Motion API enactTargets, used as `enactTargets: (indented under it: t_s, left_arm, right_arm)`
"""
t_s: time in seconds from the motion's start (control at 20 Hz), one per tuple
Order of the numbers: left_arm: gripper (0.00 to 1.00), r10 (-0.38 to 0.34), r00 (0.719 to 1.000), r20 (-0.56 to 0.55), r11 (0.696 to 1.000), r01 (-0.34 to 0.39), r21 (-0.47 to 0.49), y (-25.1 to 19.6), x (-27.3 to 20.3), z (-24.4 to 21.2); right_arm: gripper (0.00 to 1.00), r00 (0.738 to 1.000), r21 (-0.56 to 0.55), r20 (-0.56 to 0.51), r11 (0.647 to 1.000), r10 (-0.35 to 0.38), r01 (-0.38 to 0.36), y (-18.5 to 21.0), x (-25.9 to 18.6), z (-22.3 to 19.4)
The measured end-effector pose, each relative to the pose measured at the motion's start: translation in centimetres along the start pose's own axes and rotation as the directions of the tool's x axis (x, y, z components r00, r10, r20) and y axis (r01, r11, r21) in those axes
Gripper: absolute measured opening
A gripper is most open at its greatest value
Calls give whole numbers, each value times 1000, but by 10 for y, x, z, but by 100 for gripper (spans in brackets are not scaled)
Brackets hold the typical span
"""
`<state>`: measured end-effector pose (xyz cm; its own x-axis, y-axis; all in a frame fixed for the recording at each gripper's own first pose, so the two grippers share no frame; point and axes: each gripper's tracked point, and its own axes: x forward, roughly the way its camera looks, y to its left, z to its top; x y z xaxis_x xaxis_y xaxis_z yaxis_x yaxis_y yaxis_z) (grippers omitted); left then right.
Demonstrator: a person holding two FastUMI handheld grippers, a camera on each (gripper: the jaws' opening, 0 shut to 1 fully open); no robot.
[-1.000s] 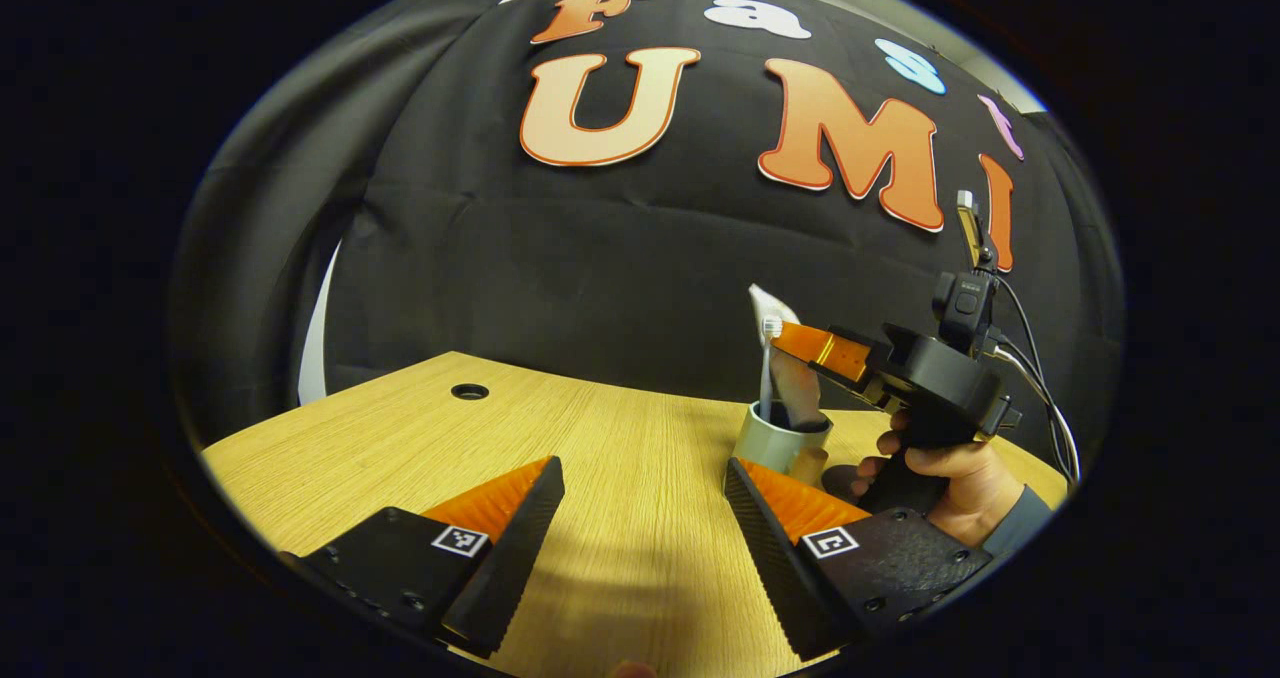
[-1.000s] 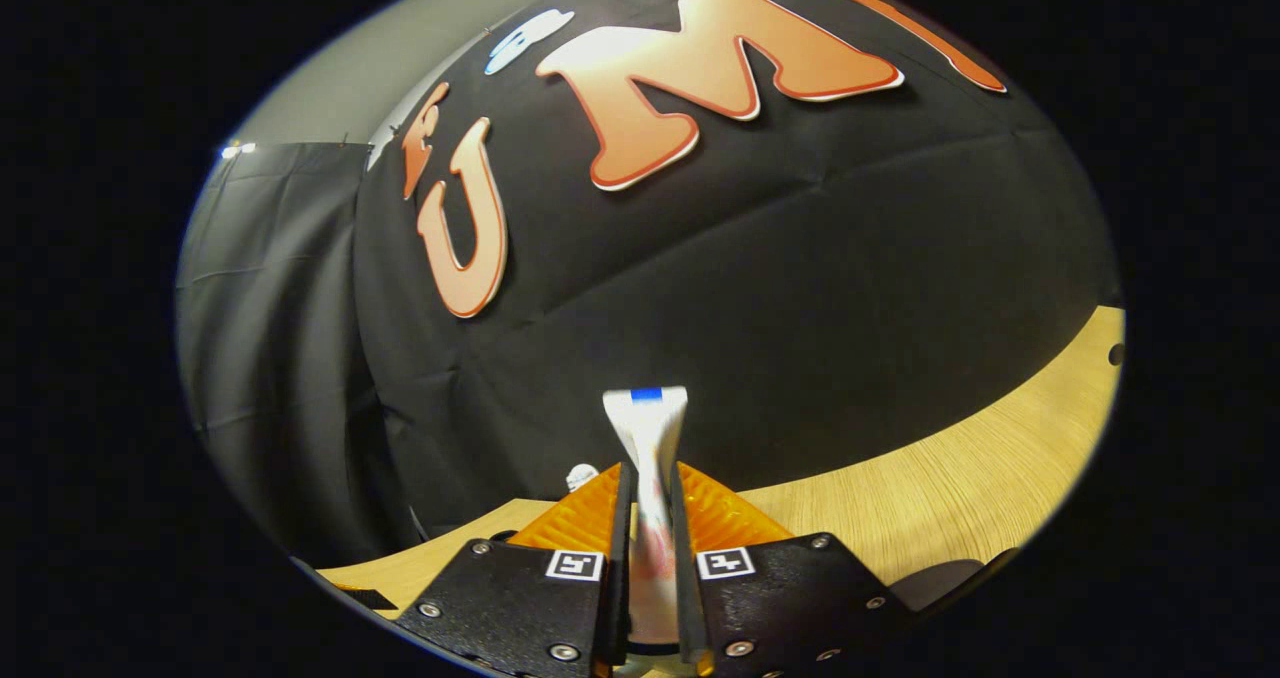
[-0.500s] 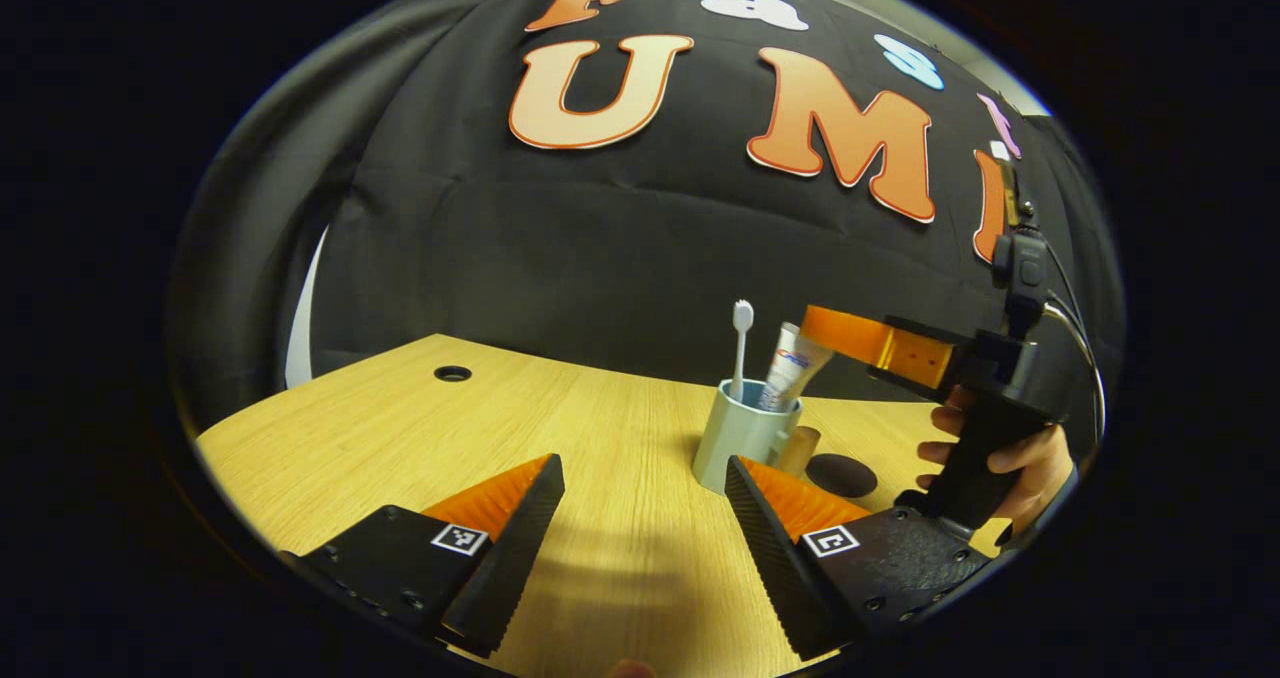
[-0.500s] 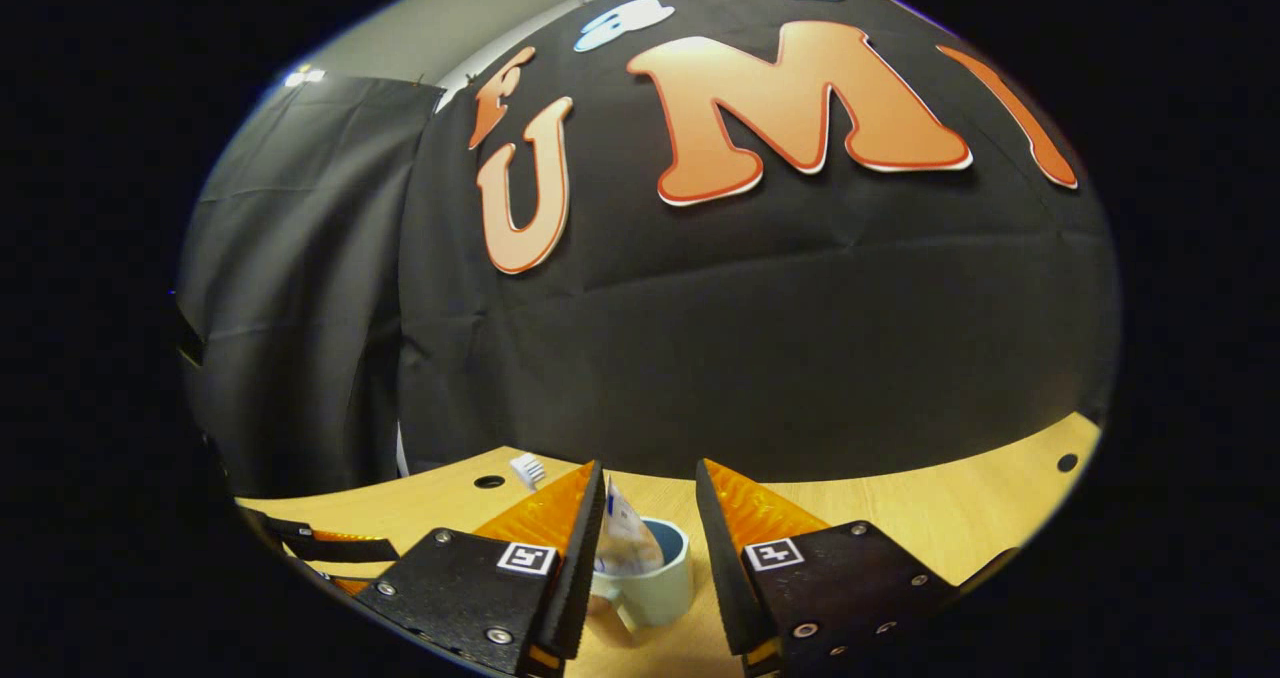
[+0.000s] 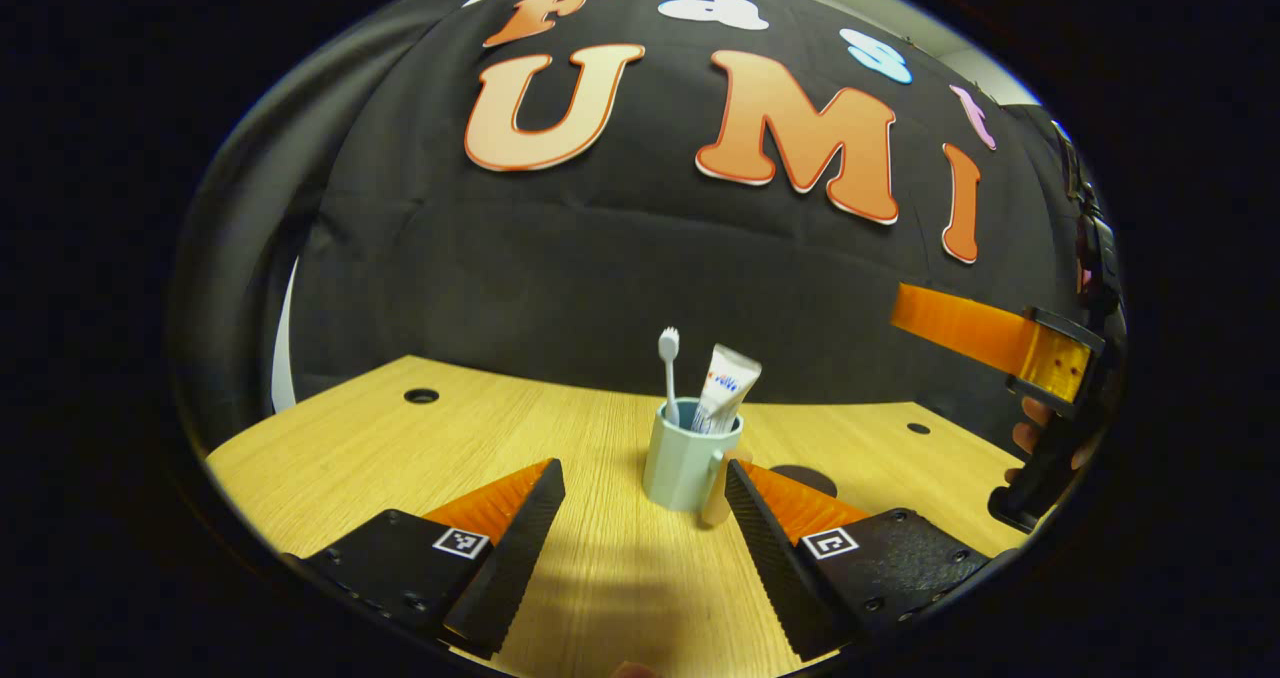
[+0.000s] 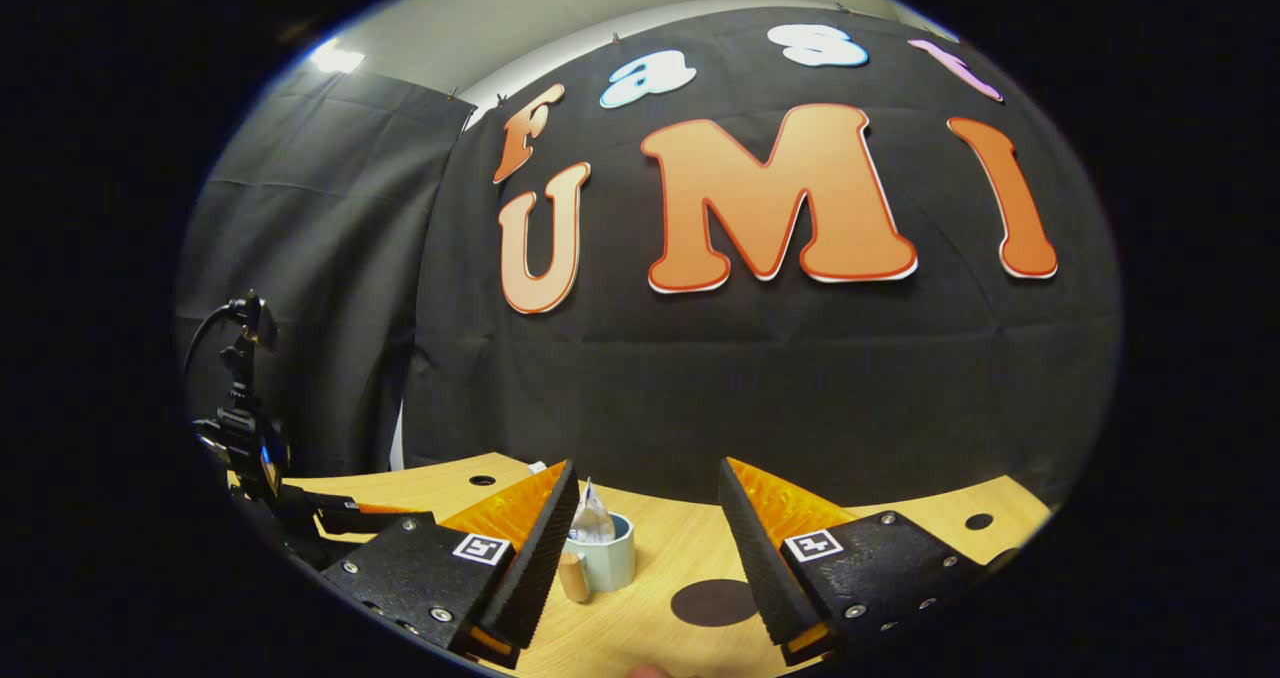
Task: Put the toothbrush and toothpaste on the desktop into the cup, then pick up the cup and place it on the coaster on the desktop.
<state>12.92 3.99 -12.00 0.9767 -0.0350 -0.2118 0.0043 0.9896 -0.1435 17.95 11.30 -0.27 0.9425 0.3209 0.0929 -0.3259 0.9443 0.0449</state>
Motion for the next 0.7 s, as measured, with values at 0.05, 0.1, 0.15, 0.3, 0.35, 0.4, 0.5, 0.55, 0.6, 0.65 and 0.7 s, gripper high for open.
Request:
enactTargets:
  t_s: [0.05,0.1,0.15,0.3,0.35,0.4,0.5,0.55,0.6,0.65,0.7]
  left_arm:
    - [97,-4,1000,9,1000,4,8,-4,0,8]
    - [97,-7,1000,10,1000,7,19,-9,2,13]
    - [97,-13,1000,9,1000,13,28,-15,5,20]
    - [97,-43,999,-16,998,44,45,-33,16,38]
    - [97,-49,998,-34,998,51,46,-38,21,42]
    - [96,-53,997,-53,997,55,44,-41,25,46]
    - [97,-62,993,-100,997,66,35,-48,36,51]
    - [97,-67,989,-128,997,72,36,-51,41,54]
    - [97,-63,985,-163,996,72,46,-54,46,53]
    - [97,-56,980,-192,996,69,61,-55,51,53]
    - [97,-52,973,-225,995,70,73,-57,54,52]
  right_arm:
    - [84,1000,-12,4,1000,-7,7,-6,-7,4]
    - [84,1000,-26,5,999,-19,20,-13,-15,9]
    - [85,999,-37,10,999,-36,36,-22,-24,13]
    - [87,996,-23,39,996,-81,82,-46,-53,29]
    - [87,994,-13,47,995,-103,103,-55,-63,30]
    - [87,991,-7,49,992,-124,125,-66,-75,32]
    - [92,986,-12,48,987,-160,161,-83,-99,33]
    - [87,983,-19,48,983,-179,180,-93,-111,35]
    - [87,980,-26,50,980,-193,195,-100,-124,37]
    - [87,977,-32,56,978,-206,208,-107,-135,40]
    - [87,974,-40,69,975,-217,220,-113,-147,45]
